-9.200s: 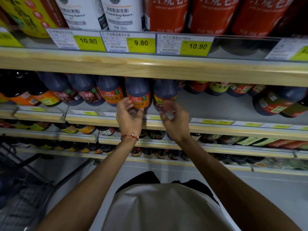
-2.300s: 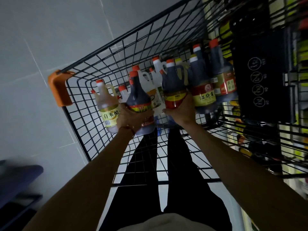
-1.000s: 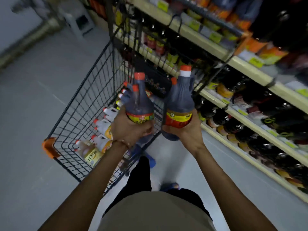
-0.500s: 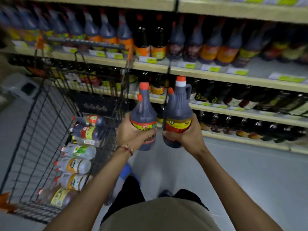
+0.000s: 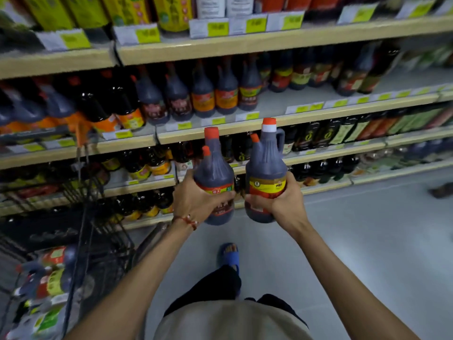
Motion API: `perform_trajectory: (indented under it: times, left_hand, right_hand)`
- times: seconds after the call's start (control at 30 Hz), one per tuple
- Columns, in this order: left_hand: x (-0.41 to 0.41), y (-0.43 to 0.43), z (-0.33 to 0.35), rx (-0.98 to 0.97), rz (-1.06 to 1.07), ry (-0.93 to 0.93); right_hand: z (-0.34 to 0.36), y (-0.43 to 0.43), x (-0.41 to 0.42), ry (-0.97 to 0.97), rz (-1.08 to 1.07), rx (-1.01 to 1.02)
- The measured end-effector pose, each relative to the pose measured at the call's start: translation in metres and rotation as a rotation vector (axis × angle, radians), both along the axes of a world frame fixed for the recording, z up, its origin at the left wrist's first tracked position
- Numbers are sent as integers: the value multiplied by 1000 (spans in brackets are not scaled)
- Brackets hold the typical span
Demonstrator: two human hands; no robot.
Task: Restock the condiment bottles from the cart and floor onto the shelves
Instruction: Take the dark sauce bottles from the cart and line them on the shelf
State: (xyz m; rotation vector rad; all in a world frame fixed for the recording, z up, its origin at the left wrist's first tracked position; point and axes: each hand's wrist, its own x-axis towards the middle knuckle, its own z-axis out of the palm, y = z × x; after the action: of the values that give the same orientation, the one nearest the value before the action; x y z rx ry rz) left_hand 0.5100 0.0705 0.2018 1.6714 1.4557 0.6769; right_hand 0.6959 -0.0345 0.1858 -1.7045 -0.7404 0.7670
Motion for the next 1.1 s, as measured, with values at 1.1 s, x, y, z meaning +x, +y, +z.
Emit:
perform_trajectory:
  times: [1.1]
  left_hand:
    - [327, 138, 4, 21, 149, 188]
  right_hand:
    - [-8, 163, 345, -132, 213, -93]
